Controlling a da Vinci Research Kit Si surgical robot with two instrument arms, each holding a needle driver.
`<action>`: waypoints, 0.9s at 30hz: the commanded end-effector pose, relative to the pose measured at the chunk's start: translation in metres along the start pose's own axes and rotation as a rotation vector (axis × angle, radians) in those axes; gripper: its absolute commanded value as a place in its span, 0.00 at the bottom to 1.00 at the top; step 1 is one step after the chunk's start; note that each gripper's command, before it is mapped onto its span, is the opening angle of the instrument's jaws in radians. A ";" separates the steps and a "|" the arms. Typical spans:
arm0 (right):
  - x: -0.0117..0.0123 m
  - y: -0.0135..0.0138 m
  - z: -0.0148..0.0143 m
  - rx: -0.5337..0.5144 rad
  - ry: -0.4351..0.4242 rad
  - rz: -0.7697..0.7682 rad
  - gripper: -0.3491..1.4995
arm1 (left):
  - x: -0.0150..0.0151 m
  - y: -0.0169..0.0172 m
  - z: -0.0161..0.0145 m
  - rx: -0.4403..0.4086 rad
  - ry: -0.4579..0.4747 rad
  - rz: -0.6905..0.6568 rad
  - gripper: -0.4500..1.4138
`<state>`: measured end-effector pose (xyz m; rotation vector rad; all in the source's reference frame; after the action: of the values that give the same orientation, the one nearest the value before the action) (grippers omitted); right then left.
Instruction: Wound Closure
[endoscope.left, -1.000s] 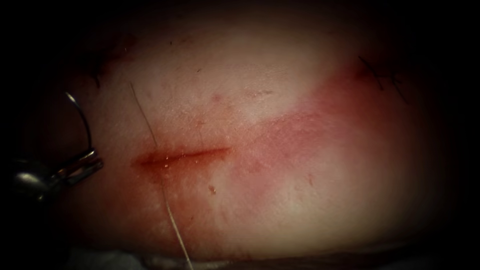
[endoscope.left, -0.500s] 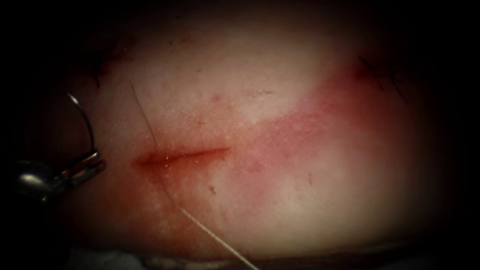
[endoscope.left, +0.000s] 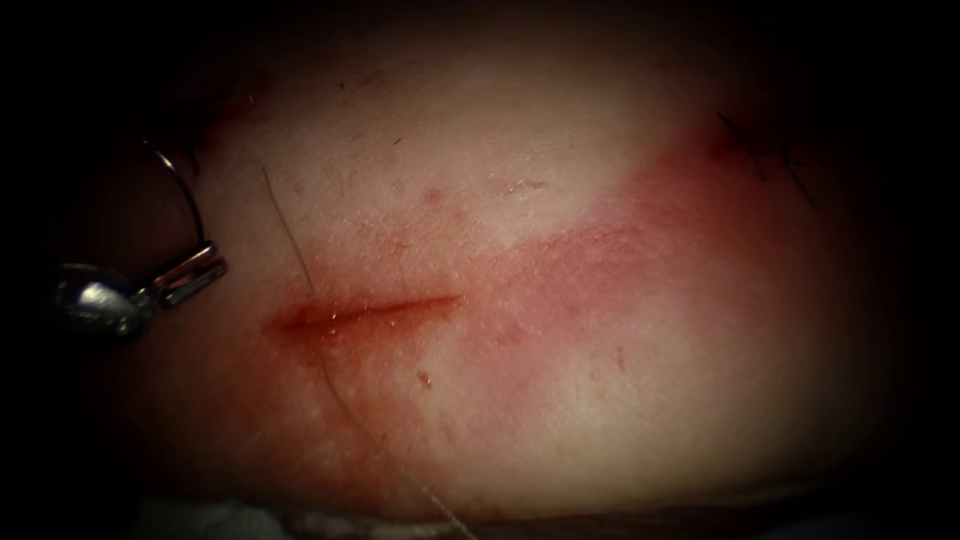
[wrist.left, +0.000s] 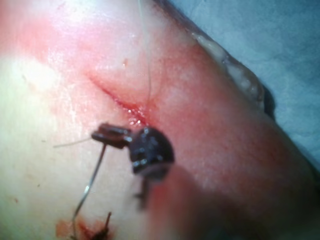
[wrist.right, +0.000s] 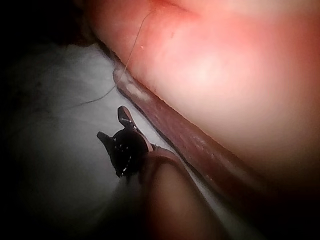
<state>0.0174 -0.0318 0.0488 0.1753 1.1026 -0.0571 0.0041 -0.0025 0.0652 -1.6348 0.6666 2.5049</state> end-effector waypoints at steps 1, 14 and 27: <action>0.0002 -0.0012 0.0004 0.008 0.008 0.010 0.99 | -0.0003 0.0004 0.0007 -0.003 0.001 -0.004 0.00; -0.0055 -0.0035 -0.0025 -0.059 -0.036 0.051 0.99 | 0.0017 -0.0109 0.0070 0.015 0.063 -0.102 0.00; -0.0066 -0.0053 0.0004 -0.057 -0.030 0.056 0.99 | -0.0023 -0.0104 0.0204 -0.037 0.208 -0.362 0.00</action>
<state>0.0132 -0.0364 0.0539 0.1468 1.0605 0.0182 -0.0090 0.0153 0.0710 -1.8596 0.2795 2.1210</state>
